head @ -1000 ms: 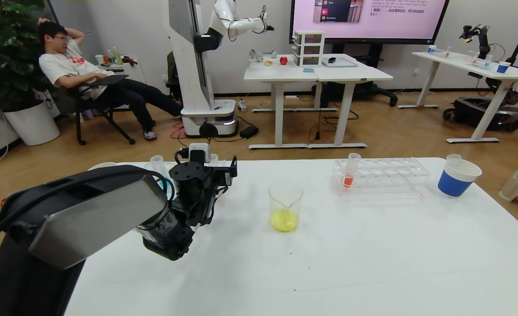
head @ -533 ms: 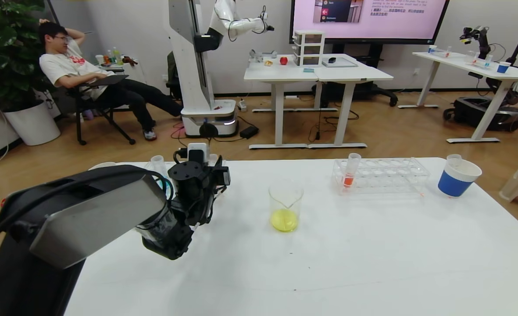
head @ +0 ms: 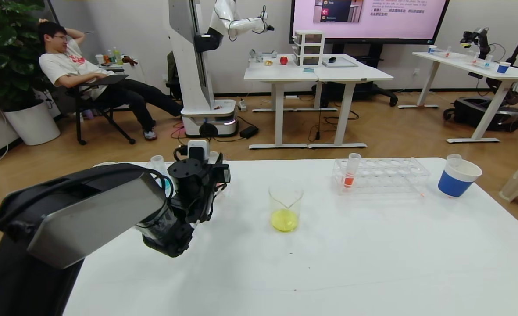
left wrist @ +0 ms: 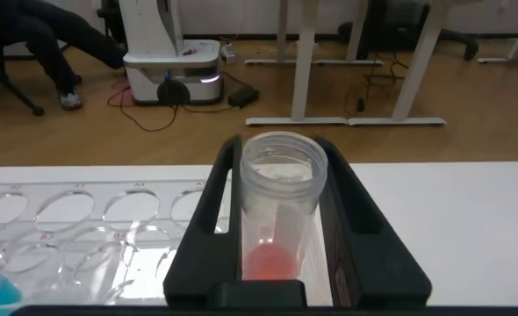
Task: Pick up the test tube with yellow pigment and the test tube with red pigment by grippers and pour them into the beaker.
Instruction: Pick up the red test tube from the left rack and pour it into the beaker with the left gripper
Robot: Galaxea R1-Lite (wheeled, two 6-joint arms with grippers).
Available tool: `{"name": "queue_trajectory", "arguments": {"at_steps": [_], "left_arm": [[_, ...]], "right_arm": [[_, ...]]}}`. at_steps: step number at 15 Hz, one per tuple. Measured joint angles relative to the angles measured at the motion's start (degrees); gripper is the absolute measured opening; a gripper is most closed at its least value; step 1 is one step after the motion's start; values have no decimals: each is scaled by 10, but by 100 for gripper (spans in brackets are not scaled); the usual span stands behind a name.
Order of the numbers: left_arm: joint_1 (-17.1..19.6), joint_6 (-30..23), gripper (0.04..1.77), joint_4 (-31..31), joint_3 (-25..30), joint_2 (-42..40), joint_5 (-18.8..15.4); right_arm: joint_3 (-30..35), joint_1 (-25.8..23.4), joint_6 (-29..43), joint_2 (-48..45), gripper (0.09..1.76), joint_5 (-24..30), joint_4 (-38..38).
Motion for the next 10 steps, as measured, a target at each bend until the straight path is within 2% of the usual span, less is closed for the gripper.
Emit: {"name": "queue_trajectory", "arguments": {"at_steps": [6,10], "left_arm": [[2,4,53,95,-29,-72,0],[2,5,53,102,-34,-109,-6]], "right_arm": [[0,0,0,0,174,0,0],[0,0,0,0,174,0,0]]}}
